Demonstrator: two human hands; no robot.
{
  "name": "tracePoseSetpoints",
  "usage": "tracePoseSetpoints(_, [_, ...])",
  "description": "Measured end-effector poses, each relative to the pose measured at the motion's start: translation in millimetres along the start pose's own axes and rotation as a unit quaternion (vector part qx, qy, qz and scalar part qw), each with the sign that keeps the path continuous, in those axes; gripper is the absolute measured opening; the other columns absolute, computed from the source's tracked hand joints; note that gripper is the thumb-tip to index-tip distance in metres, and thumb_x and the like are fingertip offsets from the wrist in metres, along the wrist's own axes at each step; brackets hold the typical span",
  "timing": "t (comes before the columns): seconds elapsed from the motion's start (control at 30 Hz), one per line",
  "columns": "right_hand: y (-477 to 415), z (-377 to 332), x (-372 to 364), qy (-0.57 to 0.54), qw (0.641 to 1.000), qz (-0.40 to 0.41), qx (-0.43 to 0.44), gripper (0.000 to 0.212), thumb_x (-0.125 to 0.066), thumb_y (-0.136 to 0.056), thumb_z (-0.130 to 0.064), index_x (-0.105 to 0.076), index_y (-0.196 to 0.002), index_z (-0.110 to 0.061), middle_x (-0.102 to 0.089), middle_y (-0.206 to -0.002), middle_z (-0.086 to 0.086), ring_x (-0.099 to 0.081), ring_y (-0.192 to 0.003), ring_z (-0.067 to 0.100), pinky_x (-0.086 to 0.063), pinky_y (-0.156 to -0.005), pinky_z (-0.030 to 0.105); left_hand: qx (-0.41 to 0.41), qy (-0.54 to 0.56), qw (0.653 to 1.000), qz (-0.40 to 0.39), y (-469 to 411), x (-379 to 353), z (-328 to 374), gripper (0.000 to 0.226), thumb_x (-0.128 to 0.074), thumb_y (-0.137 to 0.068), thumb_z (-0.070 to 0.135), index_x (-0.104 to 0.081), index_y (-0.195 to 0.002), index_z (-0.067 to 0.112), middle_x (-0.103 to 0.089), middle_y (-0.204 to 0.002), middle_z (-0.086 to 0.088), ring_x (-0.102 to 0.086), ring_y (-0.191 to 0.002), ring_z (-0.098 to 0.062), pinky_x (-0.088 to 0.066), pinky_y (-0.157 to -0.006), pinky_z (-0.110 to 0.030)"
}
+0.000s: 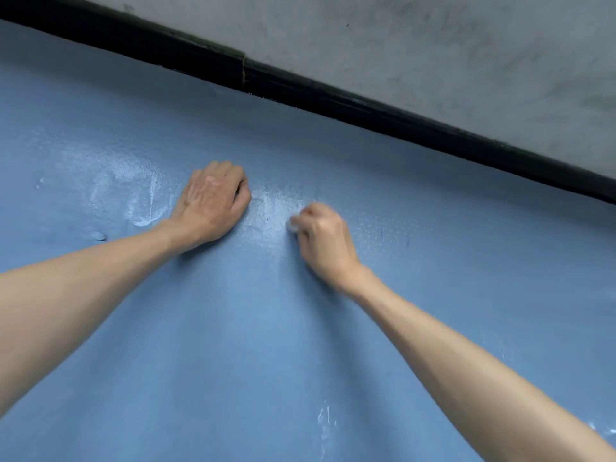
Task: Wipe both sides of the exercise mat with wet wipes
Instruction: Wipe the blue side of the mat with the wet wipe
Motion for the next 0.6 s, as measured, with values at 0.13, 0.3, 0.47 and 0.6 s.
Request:
tracePoseSetpoints(0.13, [-38.8,17.4,-4.6,0.014,0.995,0.03,-0.09,0.026,-0.04,-0.073,-0.006,-0.065,-0.068,-0.001,-0.046,-0.071,0.009,-0.053,-0.065,0.035,-0.038,-0.054,0.032,-0.057,-0.004,0.998,-0.031,27.9,-2.5,17.3,0.034,-0.031,-0.092,0.03,-0.054,-0.085,0.006,-0.054,-0.081,-0.014,-0.05,-0.073,-0.033,-0.037,-0.068,-0.043])
tracePoseSetpoints(0.3, [40.8,-15.1,-9.2,0.003,0.998,-0.01,-0.056,0.017,-0.046,-0.078,-0.005,-0.062,-0.072,-0.004,-0.052,-0.078,0.007,-0.05,-0.07,0.029,-0.043,-0.057,0.037,-0.062,-0.038,0.997,-0.03,26.7,-1.2,22.8,0.035,-0.032,-0.093,0.03,-0.056,-0.087,0.005,-0.054,-0.082,-0.016,-0.05,-0.074,-0.035,-0.038,-0.066,-0.044])
tracePoseSetpoints(0.47, [178.5,-79.1,-8.7,-0.051,0.996,-0.066,0.028,0.039,-0.033,-0.104,-0.017,-0.064,-0.083,-0.006,-0.053,-0.078,0.006,-0.048,-0.065,0.023,-0.042,-0.051,0.032,-0.038,-0.047,0.997,-0.049,27.3,-2.7,22.9,0.021,-0.044,-0.098,0.02,-0.057,-0.093,0.003,-0.055,-0.09,-0.019,-0.05,-0.085,-0.037,-0.038,-0.074,-0.047])
tracePoseSetpoints(0.6, [184.1,-82.2,-14.4,-0.054,0.992,-0.097,0.061,0.017,-0.049,-0.094,-0.011,-0.062,-0.084,-0.009,-0.054,-0.081,0.005,-0.049,-0.068,0.022,-0.038,-0.05,0.027,-0.028,-0.051,0.996,-0.073,28.0,-2.2,26.1,0.021,-0.043,-0.1,0.021,-0.054,-0.098,0.004,-0.053,-0.094,-0.019,-0.048,-0.088,-0.036,-0.037,-0.075,-0.045])
Point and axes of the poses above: each hand's wrist, its own y-axis away from the middle knuckle, its own x-axis out of the back of the hand, z = x × y, the point moved 9 cm from there along -y, towards the middle knuckle
